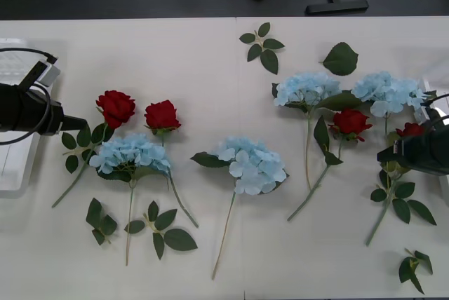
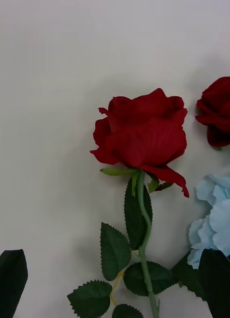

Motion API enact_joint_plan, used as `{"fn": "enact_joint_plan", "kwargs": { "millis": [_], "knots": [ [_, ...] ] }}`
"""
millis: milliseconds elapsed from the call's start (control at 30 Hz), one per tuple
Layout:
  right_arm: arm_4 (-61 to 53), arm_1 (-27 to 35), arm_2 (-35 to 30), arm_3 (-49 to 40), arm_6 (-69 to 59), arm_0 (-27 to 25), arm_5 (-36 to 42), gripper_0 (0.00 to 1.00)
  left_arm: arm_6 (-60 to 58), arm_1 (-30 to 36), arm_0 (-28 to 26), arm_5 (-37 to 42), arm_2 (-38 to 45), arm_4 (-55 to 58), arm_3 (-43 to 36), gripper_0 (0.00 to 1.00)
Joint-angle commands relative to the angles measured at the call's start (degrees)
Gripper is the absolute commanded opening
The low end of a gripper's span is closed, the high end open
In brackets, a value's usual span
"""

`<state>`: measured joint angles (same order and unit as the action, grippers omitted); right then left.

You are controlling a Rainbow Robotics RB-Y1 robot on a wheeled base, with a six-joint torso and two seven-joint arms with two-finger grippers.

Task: Place the red flowers into the right box and the blue flowers into the left box. If a person shows an open palm, hand one flower to the person first, then continue sorting.

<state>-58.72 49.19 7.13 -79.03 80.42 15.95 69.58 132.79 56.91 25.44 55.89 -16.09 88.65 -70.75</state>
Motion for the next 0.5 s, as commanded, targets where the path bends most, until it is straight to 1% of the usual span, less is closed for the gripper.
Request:
{"fn": "enact_joint_plan", "kwargs": {
  "millis": [33,233,400,433,467,500],
  "knots": [
    [1.68,-1.55,-1.33,0.45,-2.37,1.72,-1.81,1.00,3.26,-2.42,5.59,-2.62,-3.33,-2.52,2.98,1.00],
    [2.64,-2.17,0.42,3.53,-1.93,2.60,-4.54,1.00,3.61,-5.58,8.93,-4.38,-7.46,-5.95,6.50,1.00],
    [3.08,-2.69,2.53,5.81,-2.20,3.57,-7.88,1.00,3.70,-6.64,9.90,-4.38,-9.49,-8.76,6.68,1.00],
    [3.08,-2.78,2.53,6.17,-2.02,4.01,-7.61,0.98,3.70,-6.90,9.90,-4.38,-9.75,-9.11,6.68,1.00],
    [3.08,-2.78,2.53,6.34,-2.02,4.18,-7.44,0.86,3.70,-6.99,9.90,-4.38,-10.01,-9.20,6.76,1.00],
    [3.08,-2.87,2.53,6.34,-2.20,4.36,-7.17,0.67,3.70,-7.17,9.90,-4.47,-10.36,-9.29,6.76,1.00]
  ]
}}
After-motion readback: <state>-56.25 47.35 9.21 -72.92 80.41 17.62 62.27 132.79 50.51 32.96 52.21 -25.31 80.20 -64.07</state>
